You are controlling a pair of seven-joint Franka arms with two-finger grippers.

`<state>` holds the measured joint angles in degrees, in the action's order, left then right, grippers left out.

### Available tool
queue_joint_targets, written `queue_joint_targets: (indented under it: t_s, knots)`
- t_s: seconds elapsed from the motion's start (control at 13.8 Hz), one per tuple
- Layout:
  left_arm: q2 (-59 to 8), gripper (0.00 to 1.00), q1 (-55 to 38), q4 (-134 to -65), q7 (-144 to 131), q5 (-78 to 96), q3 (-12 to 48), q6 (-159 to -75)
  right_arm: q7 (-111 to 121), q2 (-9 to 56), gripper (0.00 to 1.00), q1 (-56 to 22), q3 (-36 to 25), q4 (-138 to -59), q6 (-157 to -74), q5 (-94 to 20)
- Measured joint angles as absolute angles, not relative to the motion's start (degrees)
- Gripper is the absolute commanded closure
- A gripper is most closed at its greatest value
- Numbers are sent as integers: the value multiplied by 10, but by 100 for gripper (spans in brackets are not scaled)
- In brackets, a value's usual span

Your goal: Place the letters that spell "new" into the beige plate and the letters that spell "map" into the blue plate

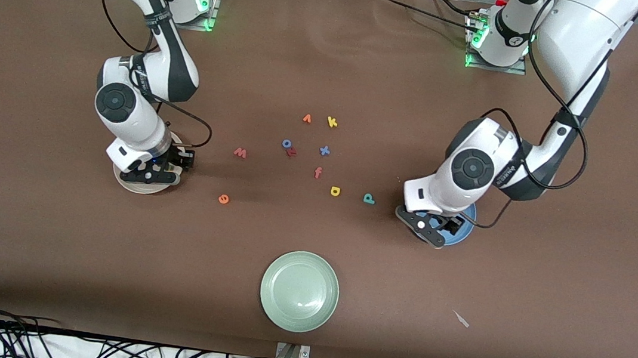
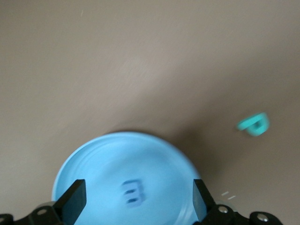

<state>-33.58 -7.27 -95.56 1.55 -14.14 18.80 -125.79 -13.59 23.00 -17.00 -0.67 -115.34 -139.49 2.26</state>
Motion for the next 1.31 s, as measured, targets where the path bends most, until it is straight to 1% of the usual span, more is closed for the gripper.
queue_joint_targets:
  t_s: [0.22,0.44,0.65,0.94,1.09,1.31]
  knots:
    - [-340,0,-109,-935,-30,-79,188,-1258,-163,255,44,-176,10,-1109,-1395,19]
    - [-365,0,-152,-929,-119,-77,189,-1259,-201,304,44,-178,34,-1065,-1406,16]
    - [-394,0,-181,-925,-177,-77,188,-1286,-219,350,44,-192,42,-1021,-1414,16]
    - [-422,1,-200,-924,-178,-86,179,-1321,-219,381,44,-200,42,-1007,-1447,17]
    - [-428,1,-203,-923,-177,-124,168,-1326,-219,387,44,-200,42,-1007,-1451,24]
    - [-436,1,-201,-923,-174,-135,157,-1327,-219,390,44,-198,40,-1006,-1451,32]
